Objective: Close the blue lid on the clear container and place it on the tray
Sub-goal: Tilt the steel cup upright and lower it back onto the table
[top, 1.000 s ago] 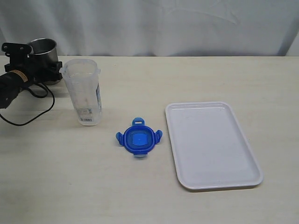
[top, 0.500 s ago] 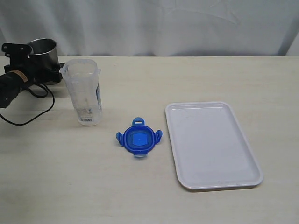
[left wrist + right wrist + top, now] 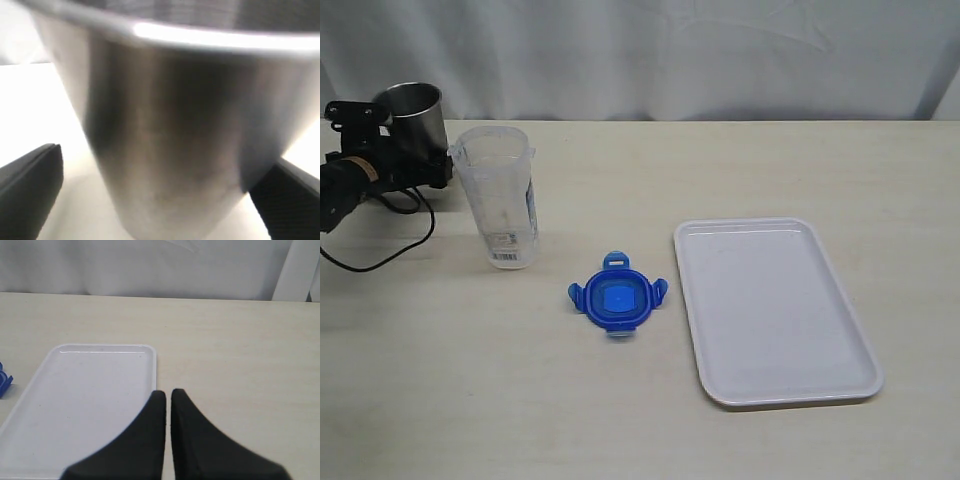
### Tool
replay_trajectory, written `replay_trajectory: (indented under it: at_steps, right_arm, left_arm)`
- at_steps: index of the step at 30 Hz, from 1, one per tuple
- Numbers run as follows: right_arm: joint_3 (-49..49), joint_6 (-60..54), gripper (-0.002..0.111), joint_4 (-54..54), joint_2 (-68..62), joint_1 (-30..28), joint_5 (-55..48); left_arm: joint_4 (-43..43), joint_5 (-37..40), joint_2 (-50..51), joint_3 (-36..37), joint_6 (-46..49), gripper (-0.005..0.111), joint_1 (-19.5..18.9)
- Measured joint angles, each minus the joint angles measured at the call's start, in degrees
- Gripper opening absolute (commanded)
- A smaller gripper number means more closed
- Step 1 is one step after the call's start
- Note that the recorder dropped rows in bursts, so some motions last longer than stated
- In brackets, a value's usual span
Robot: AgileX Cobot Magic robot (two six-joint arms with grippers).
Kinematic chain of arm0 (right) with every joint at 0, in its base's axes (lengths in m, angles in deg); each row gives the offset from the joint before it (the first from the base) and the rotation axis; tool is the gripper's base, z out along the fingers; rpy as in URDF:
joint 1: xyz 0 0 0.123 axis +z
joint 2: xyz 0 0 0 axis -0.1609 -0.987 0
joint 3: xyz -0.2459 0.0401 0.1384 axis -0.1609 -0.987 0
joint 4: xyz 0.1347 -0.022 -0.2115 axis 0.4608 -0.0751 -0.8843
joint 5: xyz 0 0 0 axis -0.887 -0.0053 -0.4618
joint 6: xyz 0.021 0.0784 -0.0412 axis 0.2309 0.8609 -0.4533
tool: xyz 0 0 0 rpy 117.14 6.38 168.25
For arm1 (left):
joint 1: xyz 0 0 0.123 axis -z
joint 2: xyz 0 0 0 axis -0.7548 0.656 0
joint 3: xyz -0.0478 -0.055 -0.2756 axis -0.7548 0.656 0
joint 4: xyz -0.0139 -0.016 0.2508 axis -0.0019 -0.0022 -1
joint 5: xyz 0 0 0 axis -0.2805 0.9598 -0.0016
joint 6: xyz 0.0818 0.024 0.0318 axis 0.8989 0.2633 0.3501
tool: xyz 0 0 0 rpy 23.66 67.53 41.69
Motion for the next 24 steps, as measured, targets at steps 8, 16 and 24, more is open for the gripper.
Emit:
replay_trajectory:
  at_steps: [8,16,24]
  right_arm:
    - [0.0,0.0,0.005,0.0,0.0,0.0,0.0]
    - [0.0,0.0,0.005,0.0,0.0,0.0,0.0]
    - [0.0,0.0,0.005,0.0,0.0,0.0,0.0]
  left_arm:
    - [0.0,-1.7,-5.1,4.5,-0.4,0.099,0.0]
    - [0.0,-1.1,-10.0,10.2,-0.4,0.099,0.0]
    - [0.0,10.3,-19.1,13.9,-0.4,0.098,0.0]
